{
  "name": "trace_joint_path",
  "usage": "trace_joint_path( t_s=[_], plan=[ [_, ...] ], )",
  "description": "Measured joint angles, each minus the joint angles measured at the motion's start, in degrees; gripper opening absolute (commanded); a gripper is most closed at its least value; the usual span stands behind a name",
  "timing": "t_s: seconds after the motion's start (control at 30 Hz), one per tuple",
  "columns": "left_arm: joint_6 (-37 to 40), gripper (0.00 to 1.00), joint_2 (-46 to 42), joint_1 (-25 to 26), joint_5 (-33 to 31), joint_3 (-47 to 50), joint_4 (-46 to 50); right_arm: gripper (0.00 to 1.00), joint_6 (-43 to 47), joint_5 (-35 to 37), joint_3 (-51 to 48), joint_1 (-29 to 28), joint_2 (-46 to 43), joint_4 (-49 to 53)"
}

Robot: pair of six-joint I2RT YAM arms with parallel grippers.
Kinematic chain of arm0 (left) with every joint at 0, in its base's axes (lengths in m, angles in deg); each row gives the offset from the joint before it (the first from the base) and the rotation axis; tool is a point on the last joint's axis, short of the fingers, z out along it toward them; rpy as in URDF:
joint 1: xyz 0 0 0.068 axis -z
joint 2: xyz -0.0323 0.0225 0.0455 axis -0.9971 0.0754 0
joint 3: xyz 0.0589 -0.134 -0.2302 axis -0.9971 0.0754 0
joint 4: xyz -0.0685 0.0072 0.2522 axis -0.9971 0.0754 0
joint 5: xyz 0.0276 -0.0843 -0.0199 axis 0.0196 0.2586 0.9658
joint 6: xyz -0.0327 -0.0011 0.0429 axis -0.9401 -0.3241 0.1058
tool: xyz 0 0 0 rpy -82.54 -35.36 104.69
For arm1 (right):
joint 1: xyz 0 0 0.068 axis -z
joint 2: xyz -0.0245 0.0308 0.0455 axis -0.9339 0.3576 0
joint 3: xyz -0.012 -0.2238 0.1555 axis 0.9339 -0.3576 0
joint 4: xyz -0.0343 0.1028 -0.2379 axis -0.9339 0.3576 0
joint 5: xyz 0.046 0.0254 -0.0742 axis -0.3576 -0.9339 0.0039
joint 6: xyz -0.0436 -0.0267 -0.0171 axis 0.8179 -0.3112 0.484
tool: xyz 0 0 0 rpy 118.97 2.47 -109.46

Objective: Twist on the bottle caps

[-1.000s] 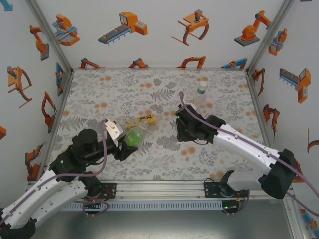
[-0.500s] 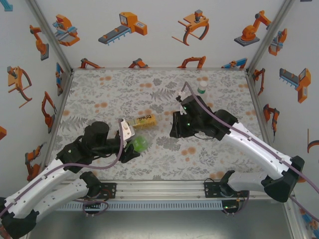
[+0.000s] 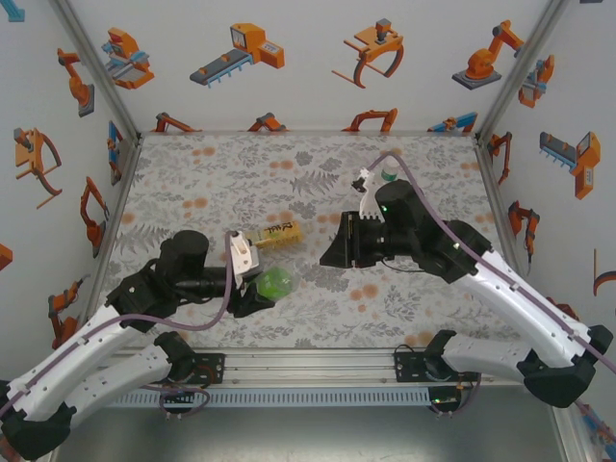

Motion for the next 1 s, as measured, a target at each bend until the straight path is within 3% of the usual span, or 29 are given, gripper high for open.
trace_joint_path(
  t_s=[0.2, 0.33, 0.73, 1.0],
  plan=[
    [0.1, 0.00, 2.3, 0.0, 3.5, -2.6, -0.6, 0.24, 1.0, -4.5, 0.0, 0.0, -1.5, -4.6],
    [0.1, 0.00, 3.4, 0.0, 5.5, -3.9, -1.1, 0.22, 7.7, -6.9, -0.9, 0.0, -4.3, -8.2],
    [0.4, 0.00, 4.2, 0.0, 7.3, -5.6, -0.9, 0.20, 47.0, -22.3, -4.2, 0.0, -11.0, -11.9],
    [4.5, 0.00, 7.0, 0.1, 7.8, -8.9, 3.0, 0.19, 65.7, -28.6, -3.0, 0.0, -10.1, -8.3]
  ],
)
